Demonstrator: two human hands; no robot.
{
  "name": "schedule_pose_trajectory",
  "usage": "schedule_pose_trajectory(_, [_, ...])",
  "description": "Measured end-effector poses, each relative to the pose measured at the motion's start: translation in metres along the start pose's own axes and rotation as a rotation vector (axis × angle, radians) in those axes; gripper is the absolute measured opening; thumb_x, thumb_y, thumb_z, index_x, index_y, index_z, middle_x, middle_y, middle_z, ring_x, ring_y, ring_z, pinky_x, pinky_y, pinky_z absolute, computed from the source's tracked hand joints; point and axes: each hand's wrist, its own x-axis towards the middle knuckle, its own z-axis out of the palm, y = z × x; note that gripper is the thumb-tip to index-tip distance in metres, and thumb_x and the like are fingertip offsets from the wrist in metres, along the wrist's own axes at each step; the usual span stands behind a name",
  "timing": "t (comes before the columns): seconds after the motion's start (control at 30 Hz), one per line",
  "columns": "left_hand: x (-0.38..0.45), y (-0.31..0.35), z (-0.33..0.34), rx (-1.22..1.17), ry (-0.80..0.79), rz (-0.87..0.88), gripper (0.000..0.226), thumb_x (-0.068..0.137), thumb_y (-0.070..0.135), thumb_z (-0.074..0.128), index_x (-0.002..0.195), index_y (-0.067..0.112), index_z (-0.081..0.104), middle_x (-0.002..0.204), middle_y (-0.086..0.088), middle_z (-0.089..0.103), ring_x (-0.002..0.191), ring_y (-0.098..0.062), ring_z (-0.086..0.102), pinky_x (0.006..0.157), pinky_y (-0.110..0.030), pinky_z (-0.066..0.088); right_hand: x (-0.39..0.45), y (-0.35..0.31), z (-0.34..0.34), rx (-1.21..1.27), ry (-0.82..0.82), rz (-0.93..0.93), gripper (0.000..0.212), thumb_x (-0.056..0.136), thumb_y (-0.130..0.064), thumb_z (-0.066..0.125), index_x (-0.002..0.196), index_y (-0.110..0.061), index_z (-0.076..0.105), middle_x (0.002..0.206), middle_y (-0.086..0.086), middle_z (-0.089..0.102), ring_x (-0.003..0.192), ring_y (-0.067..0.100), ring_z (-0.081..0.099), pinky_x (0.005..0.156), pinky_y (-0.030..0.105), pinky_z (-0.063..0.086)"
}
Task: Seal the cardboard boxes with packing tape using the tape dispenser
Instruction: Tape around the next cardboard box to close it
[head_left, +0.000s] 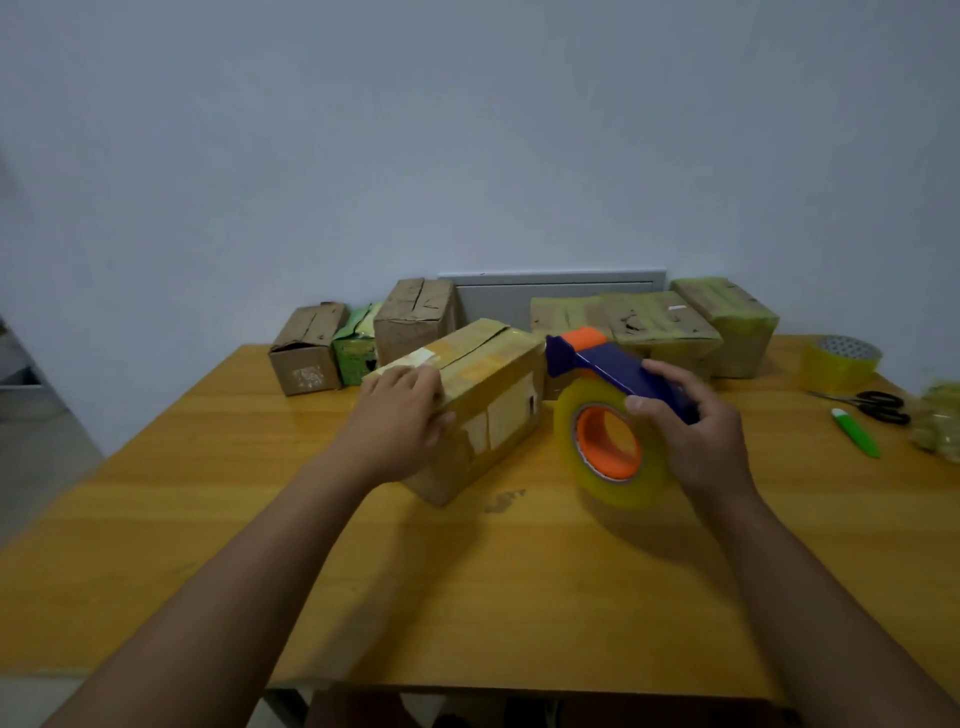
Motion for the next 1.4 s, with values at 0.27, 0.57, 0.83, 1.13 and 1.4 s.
schedule_pose_trajectory(0.27, [-0.02,-0.052,-0.025,-0.276,-0.282,0.001,0.053,0.099,0.012,0.047,0.143,0.035,0.029,0.15,0.01,0.033,0.129,-0.01,0.037,0.099,-0.027,0.04,0.007,-0.053,-0.01,0.058,-0.405,-0.019,0.05,0.066,-0.039,0.079,0.115,-0.038,0.07,0.12,-0.006,0.065,0.101,0.021,0.068,0.079,0.035,0.058])
schedule_pose_trajectory(0.57, [-0.012,-0.069,-0.032,-0.476,-0.409,0.064,0.067,0.096,0.0,0.047,0.141,0.048,0.033,0.151,0.032,0.017,0.14,0.005,0.007,0.119,-0.033,0.018,0.051,-0.106,0.052,0.145,-0.471,-0.19,0.043,0.068,-0.035,0.071,0.111,-0.03,0.072,0.116,0.0,0.069,0.098,0.023,0.069,0.074,0.031,0.058])
schedule_pose_trajectory(0.83, [-0.006,-0.072,-0.031,-0.846,-0.254,-0.065,0.048,0.096,0.004,0.044,0.133,0.034,0.052,0.137,0.017,0.052,0.127,-0.005,0.044,0.098,-0.025,0.04,0.075,-0.087,0.092,-0.016,-0.549,-0.152,0.041,0.075,-0.033,0.072,0.116,-0.033,0.068,0.118,-0.008,0.065,0.102,0.012,0.066,0.075,0.026,0.056])
schedule_pose_trajectory(1.13, [0.035,-0.049,-0.059,-1.326,0.057,-0.406,0.05,0.099,0.052,0.039,0.099,0.011,0.067,0.085,-0.006,0.072,0.081,-0.019,0.068,0.073,-0.033,0.05,0.085,-0.09,0.082,-0.146,-0.701,-0.143,0.044,0.085,-0.043,0.065,0.128,-0.037,0.06,0.125,-0.013,0.063,0.11,0.006,0.062,0.082,0.023,0.055])
schedule_pose_trajectory(1.4, [0.043,-0.046,-0.065,-1.648,-0.143,-0.356,0.039,0.099,0.039,0.049,0.116,0.007,0.065,0.088,-0.009,0.068,0.076,-0.017,0.065,0.064,-0.025,0.056,0.083,-0.077,0.093,-0.082,-0.606,-0.17,0.043,0.084,-0.039,0.058,0.126,-0.032,0.063,0.127,-0.007,0.061,0.11,0.013,0.062,0.082,0.028,0.056])
